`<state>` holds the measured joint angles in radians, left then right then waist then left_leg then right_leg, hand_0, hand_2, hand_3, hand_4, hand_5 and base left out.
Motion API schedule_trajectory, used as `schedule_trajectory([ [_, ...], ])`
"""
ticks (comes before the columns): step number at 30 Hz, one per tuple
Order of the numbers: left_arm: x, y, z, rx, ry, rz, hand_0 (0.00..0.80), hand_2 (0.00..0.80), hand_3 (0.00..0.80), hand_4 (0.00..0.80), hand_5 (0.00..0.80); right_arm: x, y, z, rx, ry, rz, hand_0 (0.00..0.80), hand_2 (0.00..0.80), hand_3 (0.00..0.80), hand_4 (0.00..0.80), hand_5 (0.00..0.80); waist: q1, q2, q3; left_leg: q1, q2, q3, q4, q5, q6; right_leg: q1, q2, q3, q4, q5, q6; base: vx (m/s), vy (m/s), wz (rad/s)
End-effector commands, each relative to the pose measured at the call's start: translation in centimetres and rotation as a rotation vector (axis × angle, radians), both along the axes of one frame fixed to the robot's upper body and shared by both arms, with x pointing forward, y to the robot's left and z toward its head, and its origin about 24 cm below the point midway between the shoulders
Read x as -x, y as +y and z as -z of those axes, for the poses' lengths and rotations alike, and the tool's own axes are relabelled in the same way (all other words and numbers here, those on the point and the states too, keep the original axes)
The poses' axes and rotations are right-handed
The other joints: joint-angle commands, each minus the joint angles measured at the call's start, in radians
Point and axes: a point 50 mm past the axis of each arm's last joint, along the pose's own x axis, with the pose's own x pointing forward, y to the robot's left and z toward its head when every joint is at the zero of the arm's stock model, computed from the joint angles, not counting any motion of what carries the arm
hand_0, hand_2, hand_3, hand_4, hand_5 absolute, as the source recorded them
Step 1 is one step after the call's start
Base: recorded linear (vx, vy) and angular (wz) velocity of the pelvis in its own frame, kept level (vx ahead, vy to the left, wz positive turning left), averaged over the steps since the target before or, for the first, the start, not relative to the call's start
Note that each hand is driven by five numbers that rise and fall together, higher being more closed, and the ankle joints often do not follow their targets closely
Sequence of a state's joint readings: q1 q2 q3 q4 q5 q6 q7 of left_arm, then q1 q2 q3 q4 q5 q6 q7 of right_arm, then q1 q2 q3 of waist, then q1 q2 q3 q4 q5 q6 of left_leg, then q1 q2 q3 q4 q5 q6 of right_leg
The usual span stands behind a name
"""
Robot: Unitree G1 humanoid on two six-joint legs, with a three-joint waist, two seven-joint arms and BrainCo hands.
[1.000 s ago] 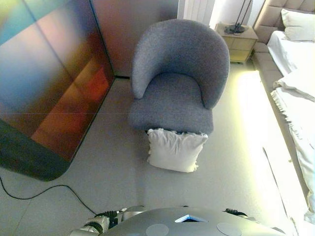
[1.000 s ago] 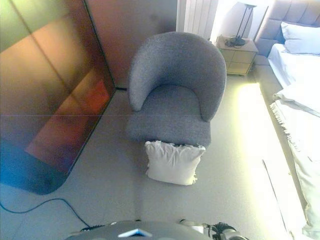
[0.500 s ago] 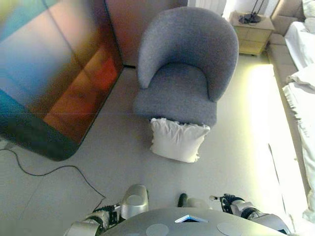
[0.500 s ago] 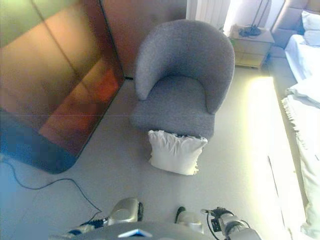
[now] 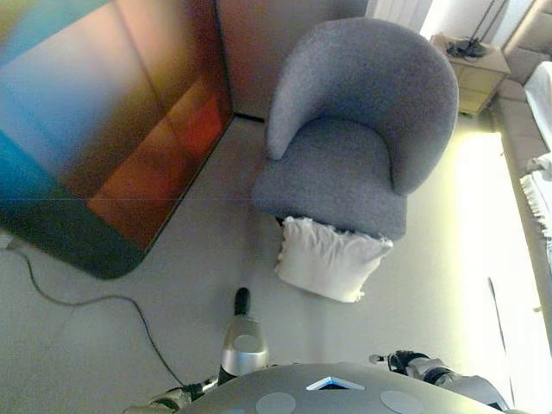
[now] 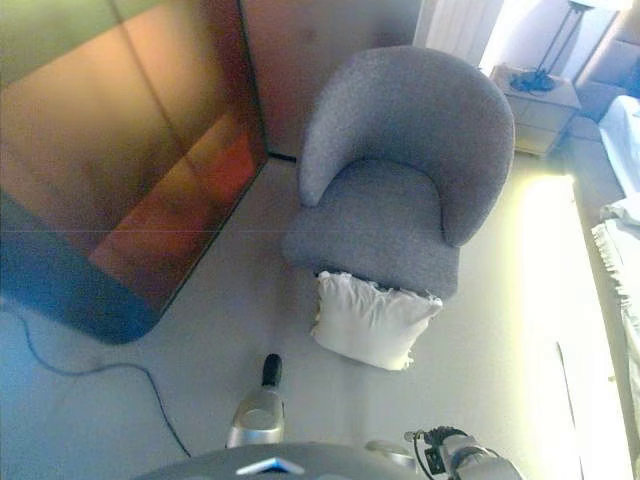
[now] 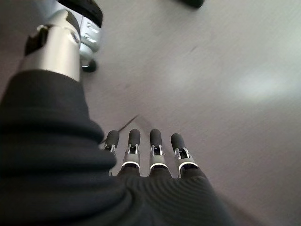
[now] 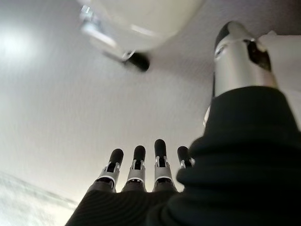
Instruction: Pick up the cushion and take it to the sofa
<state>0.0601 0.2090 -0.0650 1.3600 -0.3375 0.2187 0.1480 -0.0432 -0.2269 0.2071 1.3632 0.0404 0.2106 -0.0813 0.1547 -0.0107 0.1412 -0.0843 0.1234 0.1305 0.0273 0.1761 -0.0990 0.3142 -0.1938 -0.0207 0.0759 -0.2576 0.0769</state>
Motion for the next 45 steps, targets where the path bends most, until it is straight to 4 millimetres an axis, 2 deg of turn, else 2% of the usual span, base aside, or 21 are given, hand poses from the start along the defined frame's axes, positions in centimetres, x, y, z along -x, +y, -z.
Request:
schedule_trajectory([
  [1,-0.8,0.6,-0.2,-0.013,-0.007,0.020,0.000,0.000,0.000,0.000,0.000,-1.0,-2.0,-0.7,0.064,-0.021,-0.011,0.000,0.000,0.000,0.000,0.000,-0.017,0.019,-0.034,-0.128,0.057,-0.035,0.005,-0.037,0.016,0.095,0.036,-0.083,0.107,-0.052,0.011,0.488,0.347,-0.33],
  [2,-1.1,0.9,-0.2,-0.019,-0.010,0.031,0.000,0.000,0.000,0.000,0.000,-1.0,-1.9,-0.7,0.057,-0.028,-0.008,0.000,0.000,0.000,0.000,0.000,-0.017,0.007,-0.041,-0.134,0.037,-0.026,0.033,-0.062,0.039,0.089,0.010,-0.089,0.136,0.001,0.035,0.434,0.334,-0.12],
  [3,-1.4,1.3,-0.4,-0.030,-0.013,0.041,0.000,0.000,0.000,0.000,0.000,-1.2,-1.7,-0.6,0.046,-0.043,-0.011,0.000,0.000,0.000,0.000,0.000,-0.017,-0.011,-0.050,-0.131,0.005,-0.018,0.044,-0.088,0.066,0.072,-0.027,-0.097,0.186,0.090,0.063,0.403,0.322,-0.15],
  [6,-2.4,2.6,-0.8,-0.065,-0.008,0.081,0.000,0.000,0.000,0.000,0.000,-2.3,-0.9,-0.6,0.026,-0.101,-0.025,0.000,0.000,0.000,0.000,0.000,-0.022,-0.018,-0.063,-0.094,-0.037,0.006,0.042,-0.131,0.108,-0.042,-0.102,-0.132,0.376,0.281,0.085,0.378,0.306,-0.30],
  [7,-2.8,2.9,-1.0,-0.078,-0.008,0.071,0.000,0.000,0.000,0.000,0.000,-2.9,-0.7,-0.7,0.025,-0.124,-0.031,0.000,0.000,0.000,0.000,0.000,-0.031,-0.019,-0.057,-0.064,-0.043,0.027,0.032,-0.141,0.111,-0.100,-0.114,-0.141,0.410,0.298,0.083,0.323,0.245,-0.33],
  [9,-4.1,3.5,-1.3,-0.092,-0.031,0.060,0.000,0.000,0.000,0.000,0.000,-4.2,-0.2,-0.8,0.020,-0.165,-0.053,0.000,0.000,0.000,0.000,0.000,-0.054,-0.012,-0.035,-0.017,-0.041,0.050,0.011,-0.149,0.108,-0.214,-0.060,-0.191,0.359,0.222,0.062,0.218,0.114,-0.36],
  [10,-5.0,3.9,-1.6,-0.099,-0.048,0.061,0.000,0.000,0.000,0.000,0.000,-4.9,0.0,-1.0,0.012,-0.183,-0.067,0.000,0.000,0.000,0.000,0.000,-0.052,-0.009,-0.024,-0.003,-0.033,0.072,0.009,-0.154,0.097,-0.256,-0.050,-0.251,0.311,0.193,0.049,0.146,0.006,-0.25],
  [11,-5.8,4.0,-1.7,-0.110,-0.067,0.053,0.000,0.000,0.000,0.000,0.000,-5.5,0.2,-1.1,0.006,-0.196,-0.074,0.000,0.000,0.000,0.000,0.000,-0.047,-0.014,-0.015,0.021,-0.034,0.089,0.004,-0.174,0.081,-0.291,-0.069,-0.304,0.280,0.186,0.054,0.026,-0.049,-0.25],
  [12,-6.7,4.0,-1.9,-0.117,-0.089,0.041,0.000,0.000,0.000,0.000,0.000,-6.2,0.3,-1.3,0.001,-0.217,-0.082,0.000,0.000,0.000,0.000,0.000,-0.044,-0.012,-0.003,0.035,-0.025,0.111,-0.001,-0.180,0.073,-0.341,-0.086,-0.352,0.246,0.220,0.056,-0.023,-0.063,-0.44],
  [14,-8.0,3.9,-2.1,-0.122,-0.114,0.051,0.000,0.000,0.000,0.000,0.000,-7.1,0.5,-1.5,-0.006,-0.258,-0.077,0.000,0.000,0.000,0.000,0.000,-0.051,-0.009,0.017,0.045,-0.015,0.132,-0.009,-0.192,0.066,-0.403,-0.099,-0.367,0.191,0.267,0.064,-0.055,-0.070,-0.42],
  [16,-8.2,3.7,-2.1,-0.116,-0.131,0.058,0.000,0.000,0.000,0.000,0.000,-7.4,0.4,-1.6,-0.018,-0.286,-0.076,0.000,0.000,0.000,0.000,0.000,-0.069,-0.013,0.022,0.051,-0.013,0.143,-0.010,-0.209,0.064,-0.425,-0.120,-0.340,0.134,0.330,0.087,0.074,-0.055,-0.13],
  [18,-7.5,3.4,-1.8,-0.107,-0.127,0.057,0.000,0.000,0.000,0.000,0.000,-6.6,0.1,-1.5,-0.023,-0.265,-0.083,0.000,0.000,0.000,0.000,0.000,-0.079,-0.011,0.012,0.062,-0.013,0.138,-0.010,-0.215,0.070,-0.399,-0.106,-0.321,0.109,0.303,0.086,0.218,-0.034,-0.09],
  [22,-5.3,3.3,-1.4,-0.113,-0.047,0.112,0.000,0.000,0.000,0.000,0.000,-5.1,-0.5,-1.2,-0.029,-0.227,-0.081,0.000,0.000,0.000,0.000,0.000,-0.088,-0.021,-0.016,0.076,-0.034,0.089,0.007,-0.222,0.083,-0.345,-0.066,-0.275,0.028,0.275,0.064,0.243,-0.117,-0.27],
  [24,-4.7,3.5,-1.4,-0.119,-0.023,0.136,0.000,0.000,0.000,0.000,0.000,-5.1,-0.5,-1.2,-0.028,-0.228,-0.079,0.000,0.000,0.000,0.000,0.000,-0.091,-0.026,-0.026,0.084,-0.034,0.062,0.002,-0.222,0.075,-0.330,-0.053,-0.244,-0.016,0.273,0.066,0.201,-0.209,-0.11],
  [26,-4.9,3.4,-1.4,-0.123,-0.032,0.135,0.000,0.000,0.000,0.000,0.000,-5.2,-0.5,-1.2,-0.036,-0.217,-0.050,0.000,0.000,0.000,0.000,0.000,-0.100,-0.024,-0.026,0.089,-0.020,0.052,0.001,-0.222,0.064,-0.324,-0.042,-0.214,-0.034,0.267,0.064,0.111,-0.220,-0.20],
  [30,-5.6,2.4,-1.2,-0.112,-0.066,0.145,0.000,0.000,0.000,0.000,0.000,-4.2,-0.9,-1.0,-0.023,-0.157,-0.053,0.000,0.000,0.000,0.000,0.000,-0.112,-0.017,-0.019,0.084,0.020,0.042,0.023,-0.209,0.034,-0.301,-0.014,-0.209,-0.062,0.259,0.039,0.101,-0.254,-0.02],
  [32,-6.1,1.8,-1.1,-0.109,-0.097,0.153,0.000,0.000,0.000,0.000,0.000,-4.6,-1.1,-1.1,-0.004,-0.164,-0.065,0.000,0.000,0.000,0.000,0.000,-0.113,-0.011,-0.007,0.060,0.035,0.029,0.055,-0.205,0.018,-0.304,-0.005,-0.211,-0.059,0.249,0.026,-0.014,-0.181,0.13],
  [34,-8.5,0.8,-1.2,-0.095,-0.199,0.152,0.000,0.000,0.000,0.000,0.000,-7.2,-1.5,-2.0,0.034,-0.252,-0.048,0.000,0.000,0.000,0.000,0.000,-0.112,0.006,0.041,-0.022,0.047,0.003,0.129,-0.178,-0.003,-0.347,-0.001,-0.206,-0.040,0.240,0.007,-0.204,-0.089,0.12],
  [37,-12.3,-0.1,-2.0,-0.069,-0.359,0.129,0.000,0.000,0.000,0.000,0.000,-11.2,-2.1,-3.8,0.099,-0.396,-0.046,0.000,0.000,0.000,0.000,0.000,-0.120,0.032,0.110,-0.096,0.049,-0.003,0.147,-0.149,-0.014,-0.418,0.000,-0.206,-0.026,0.240,-0.006,-0.308,0.017,0.01],
  [40,-14.9,-0.4,-3.0,-0.085,-0.448,0.116,0.000,0.000,0.000,0.000,0.000,-14.5,-1.9,-5.5,0.141,-0.533,-0.035,0.000,0.000,0.000,0.000,0.000,-0.129,0.046,0.164,-0.171,0.049,0.001,0.145,-0.135,-0.013,-0.509,-0.003,-0.207,0.008,0.241,-0.012,-0.225,0.057,0.04],
  [45,-20.3,-0.2,-5.8,-0.150,-0.627,0.091,0.000,0.000,0.000,0.000,0.000,-20.3,-0.7,-9.2,0.202,-0.775,-0.071,0.000,0.000,0.000,0.000,0.000,-0.140,0.038,0.271,-0.334,0.033,-0.005,0.197,-0.152,-0.003,-0.698,-0.006,-0.193,0.100,0.245,-0.013,-0.204,0.046,-0.01],
])
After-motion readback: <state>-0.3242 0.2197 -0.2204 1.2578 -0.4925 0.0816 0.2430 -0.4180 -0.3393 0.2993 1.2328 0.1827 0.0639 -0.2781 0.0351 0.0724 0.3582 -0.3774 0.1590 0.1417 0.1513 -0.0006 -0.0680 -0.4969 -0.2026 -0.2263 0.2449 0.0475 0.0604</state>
